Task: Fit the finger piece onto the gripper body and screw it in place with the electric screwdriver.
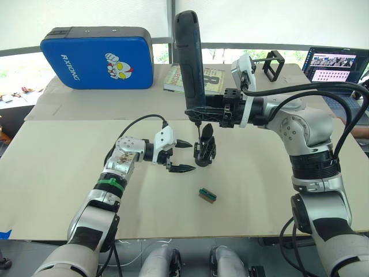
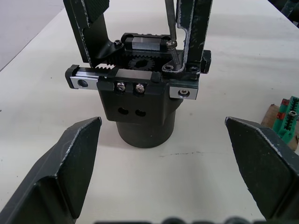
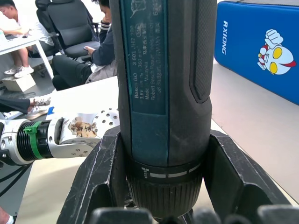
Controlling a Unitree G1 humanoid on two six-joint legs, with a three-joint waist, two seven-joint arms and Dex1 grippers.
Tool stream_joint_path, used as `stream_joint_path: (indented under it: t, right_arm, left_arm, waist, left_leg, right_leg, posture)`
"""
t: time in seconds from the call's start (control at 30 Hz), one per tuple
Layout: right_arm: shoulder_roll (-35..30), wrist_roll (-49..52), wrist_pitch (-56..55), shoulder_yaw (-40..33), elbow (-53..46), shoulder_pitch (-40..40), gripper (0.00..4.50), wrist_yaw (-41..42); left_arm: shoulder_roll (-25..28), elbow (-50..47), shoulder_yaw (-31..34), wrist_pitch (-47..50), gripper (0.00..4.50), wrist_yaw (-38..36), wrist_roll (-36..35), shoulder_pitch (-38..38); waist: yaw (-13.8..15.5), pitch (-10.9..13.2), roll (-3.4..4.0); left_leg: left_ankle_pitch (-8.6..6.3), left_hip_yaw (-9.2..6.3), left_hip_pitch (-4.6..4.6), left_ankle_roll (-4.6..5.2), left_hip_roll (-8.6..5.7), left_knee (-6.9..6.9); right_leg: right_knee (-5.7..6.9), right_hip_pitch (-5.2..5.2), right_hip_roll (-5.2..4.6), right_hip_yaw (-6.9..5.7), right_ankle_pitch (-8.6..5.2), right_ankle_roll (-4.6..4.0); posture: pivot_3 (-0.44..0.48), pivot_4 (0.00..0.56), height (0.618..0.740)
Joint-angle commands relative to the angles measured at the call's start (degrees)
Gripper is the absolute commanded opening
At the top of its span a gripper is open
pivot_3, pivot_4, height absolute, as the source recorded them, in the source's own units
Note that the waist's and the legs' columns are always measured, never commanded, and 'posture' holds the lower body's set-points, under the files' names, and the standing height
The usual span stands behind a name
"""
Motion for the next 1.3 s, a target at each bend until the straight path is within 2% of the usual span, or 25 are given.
stream_joint_path:
  t: [0.03,1.3]
  right_arm:
    - [-0.18,-0.08,-3.18,-1.61,-2.28,-1.43,1.92,0.98]
    - [0.28,-1.44,-4.23,-1.73,-3.38,0.17,1.92,2.01]
  left_arm:
    - [-0.31,-1.00,0.32,-1.29,4.50,0.08,0.04,-1.42]
    - [-0.49,-0.96,0.53,-2.10,4.50,-0.01,0.48,-1.31]
  waist:
    - [-0.01,0.00,0.00]
    - [0.00,0.00,0.00]
  left_leg:
    - [0.00,0.00,0.00,0.00,0.00,0.00]
    - [0.00,0.00,0.00,0.00,0.00,0.01]
  right_leg:
    - [0.00,0.00,0.00,0.00,0.00,0.00]
    - [0.01,0.00,0.00,0.00,0.00,0.00]
  posture:
    - [0.000,0.150,0.740]
    - [0.000,0.150,0.740]
